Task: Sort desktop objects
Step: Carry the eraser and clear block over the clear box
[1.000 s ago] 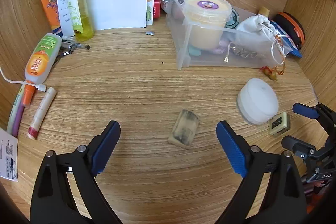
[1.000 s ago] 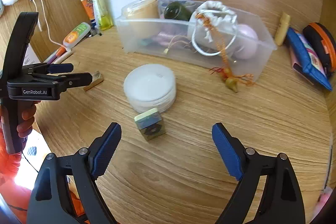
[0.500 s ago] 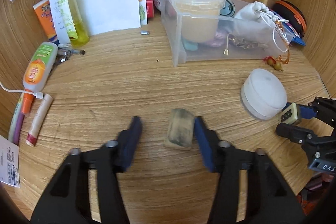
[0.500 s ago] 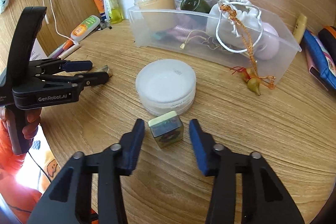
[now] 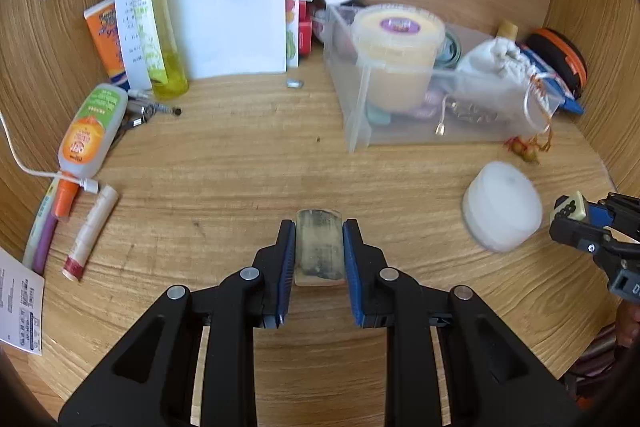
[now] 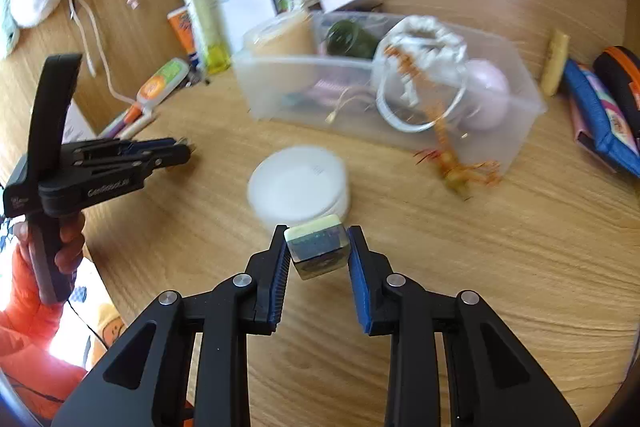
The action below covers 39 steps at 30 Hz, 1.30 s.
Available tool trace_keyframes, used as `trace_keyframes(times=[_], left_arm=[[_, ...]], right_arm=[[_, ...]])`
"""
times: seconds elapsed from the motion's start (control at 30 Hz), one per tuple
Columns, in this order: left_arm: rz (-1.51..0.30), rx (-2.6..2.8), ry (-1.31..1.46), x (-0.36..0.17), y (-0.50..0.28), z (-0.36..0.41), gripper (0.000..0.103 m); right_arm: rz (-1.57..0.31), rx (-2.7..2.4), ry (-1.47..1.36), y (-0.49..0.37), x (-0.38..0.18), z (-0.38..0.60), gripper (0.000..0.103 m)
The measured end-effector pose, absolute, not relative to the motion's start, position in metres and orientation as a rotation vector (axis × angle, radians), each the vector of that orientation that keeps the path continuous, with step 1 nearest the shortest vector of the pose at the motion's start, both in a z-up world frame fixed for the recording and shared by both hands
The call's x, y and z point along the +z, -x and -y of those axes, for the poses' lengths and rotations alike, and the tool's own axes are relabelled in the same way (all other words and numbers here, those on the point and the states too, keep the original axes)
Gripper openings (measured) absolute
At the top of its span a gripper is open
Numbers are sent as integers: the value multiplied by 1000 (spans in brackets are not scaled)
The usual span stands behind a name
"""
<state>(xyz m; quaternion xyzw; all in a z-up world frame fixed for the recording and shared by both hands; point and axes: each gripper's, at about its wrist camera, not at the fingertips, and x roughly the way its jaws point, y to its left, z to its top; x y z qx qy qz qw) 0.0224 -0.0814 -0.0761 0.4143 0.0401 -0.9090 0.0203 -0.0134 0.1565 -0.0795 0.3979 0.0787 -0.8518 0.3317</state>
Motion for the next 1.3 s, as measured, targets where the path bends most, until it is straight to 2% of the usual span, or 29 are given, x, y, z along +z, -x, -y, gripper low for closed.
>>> trace_keyframes(times=[0.2,0.6,0.93,1.3], left_arm=[[-165,-2895,-1208,-55,-15,73,23],[-137,-3023,-1081,-16,12,39,23],[-165,-3080,-1209,-15,63,15,23],[-79,-3064,-1265,-24,103,-11,23]], right_arm=[[-142,-2299,-994,28,-60,-174,26],[-70,-2412,-865,60,-23,-202,26],[-53,-2471,-835,96,-15,-215,26],[-7,-2445,-898,132,-32,-210,26]])
